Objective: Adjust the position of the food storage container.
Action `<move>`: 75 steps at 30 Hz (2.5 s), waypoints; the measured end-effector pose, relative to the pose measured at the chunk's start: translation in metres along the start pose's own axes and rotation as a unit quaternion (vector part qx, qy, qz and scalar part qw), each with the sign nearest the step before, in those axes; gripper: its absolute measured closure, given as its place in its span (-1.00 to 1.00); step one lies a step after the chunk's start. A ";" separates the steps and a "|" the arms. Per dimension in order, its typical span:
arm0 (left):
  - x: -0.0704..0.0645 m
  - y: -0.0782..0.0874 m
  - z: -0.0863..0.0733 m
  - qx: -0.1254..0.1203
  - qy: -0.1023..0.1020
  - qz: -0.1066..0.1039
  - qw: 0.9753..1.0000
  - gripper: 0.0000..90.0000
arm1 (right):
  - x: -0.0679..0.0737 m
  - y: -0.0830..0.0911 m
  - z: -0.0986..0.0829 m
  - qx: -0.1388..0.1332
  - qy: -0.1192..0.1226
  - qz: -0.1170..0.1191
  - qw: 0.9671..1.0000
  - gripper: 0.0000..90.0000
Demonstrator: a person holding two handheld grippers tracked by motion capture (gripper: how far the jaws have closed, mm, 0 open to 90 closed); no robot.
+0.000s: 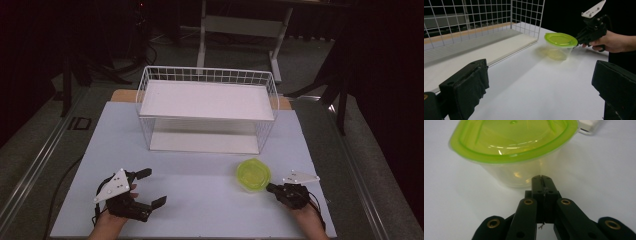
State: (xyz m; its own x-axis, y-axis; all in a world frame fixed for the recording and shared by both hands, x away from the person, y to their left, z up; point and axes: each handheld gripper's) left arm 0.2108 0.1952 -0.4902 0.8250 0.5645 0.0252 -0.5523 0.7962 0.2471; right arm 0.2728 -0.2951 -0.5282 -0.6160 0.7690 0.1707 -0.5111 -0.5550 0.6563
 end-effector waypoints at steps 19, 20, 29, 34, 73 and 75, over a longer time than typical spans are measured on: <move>-0.001 0.000 0.000 0.002 -0.004 -0.002 1.000 -0.96 | -0.006 -0.023 0.018 0.007 -0.007 -0.015 1.000 1.00; -0.001 0.000 0.000 0.002 -0.004 -0.002 1.000 -0.96 | -0.003 -0.024 0.018 0.011 -0.005 -0.013 1.000 1.00; -0.002 -0.002 0.000 0.002 -0.003 -0.004 1.000 -0.96 | 0.014 -0.035 0.020 0.020 0.007 0.013 1.000 1.00; -0.001 -0.001 0.000 0.000 -0.001 -0.004 1.000 -0.96 | 0.026 -0.045 0.026 0.022 0.007 0.039 0.999 1.00; 0.000 0.001 0.000 -0.004 -0.002 -0.002 1.000 -0.96 | 0.053 -0.079 0.050 0.020 0.014 0.044 0.999 1.00; 0.000 0.001 0.000 -0.004 -0.001 -0.002 1.000 -0.96 | 0.053 -0.081 0.052 0.021 0.013 0.042 0.999 1.00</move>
State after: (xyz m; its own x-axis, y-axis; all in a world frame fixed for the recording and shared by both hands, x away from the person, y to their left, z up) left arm 0.2103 0.1955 -0.4897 0.8277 0.5606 0.0265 -0.5497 0.8004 0.2392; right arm 0.3124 -0.1929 -0.5335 -0.6716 0.7114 0.2068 -0.4316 -0.6026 0.6712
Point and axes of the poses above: each handheld gripper's, and its own axes: y roughly backward along the jaws, z roughly out of its top, x roughly to its left, and after that the axes turned 8 degrees about -y, right-handed
